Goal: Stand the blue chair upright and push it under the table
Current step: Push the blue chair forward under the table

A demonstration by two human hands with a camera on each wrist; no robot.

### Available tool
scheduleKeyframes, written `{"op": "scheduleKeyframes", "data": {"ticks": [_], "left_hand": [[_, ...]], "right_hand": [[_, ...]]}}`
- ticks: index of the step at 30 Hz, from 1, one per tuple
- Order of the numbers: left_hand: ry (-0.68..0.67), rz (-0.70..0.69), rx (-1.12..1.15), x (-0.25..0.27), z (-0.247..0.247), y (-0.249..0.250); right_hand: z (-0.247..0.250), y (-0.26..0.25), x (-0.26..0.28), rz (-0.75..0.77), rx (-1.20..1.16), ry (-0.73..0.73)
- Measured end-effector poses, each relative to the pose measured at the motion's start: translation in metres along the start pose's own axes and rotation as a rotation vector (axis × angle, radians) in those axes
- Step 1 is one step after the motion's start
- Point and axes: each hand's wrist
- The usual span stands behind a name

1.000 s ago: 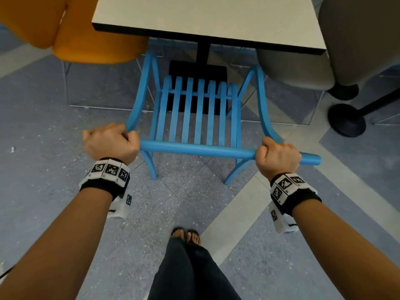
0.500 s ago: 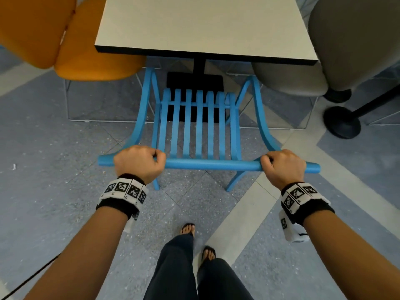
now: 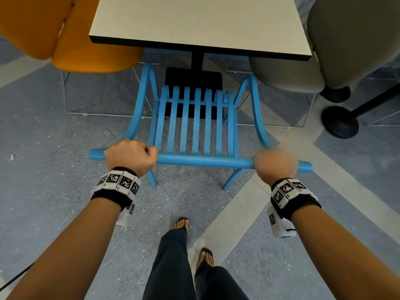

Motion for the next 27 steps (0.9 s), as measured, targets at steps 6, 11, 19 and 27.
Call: {"op": "scheduleKeyframes", "data": {"ticks": [6, 11, 19, 27], "left_hand": [[0.012, 0.003, 0.012, -0.013, 0.001, 0.008], [0.010, -0.013, 0.017, -0.011, 0.001, 0.007], [-0.007, -0.010, 0.097, -0.010, 0.003, 0.008], [0.022, 0.000, 0.240, 0.019, 0.022, 0.011]], "right_hand": [[0.000, 0.002, -0.018, -0.014, -0.010, 0.014], [-0.001, 0.003, -0.016, -0.011, -0.022, 0.050], [0.000, 0.004, -0.016, -0.001, -0.084, 0.031], [0.029, 0.019, 0.001, 0.028, -0.227, -0.003]]}}
Point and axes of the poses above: each hand's wrist, its own x-axis away from the middle knuckle, its own z-axis out of the back of the hand, y = z × x, and after that the axes turned 10 degrees about z, right-handed
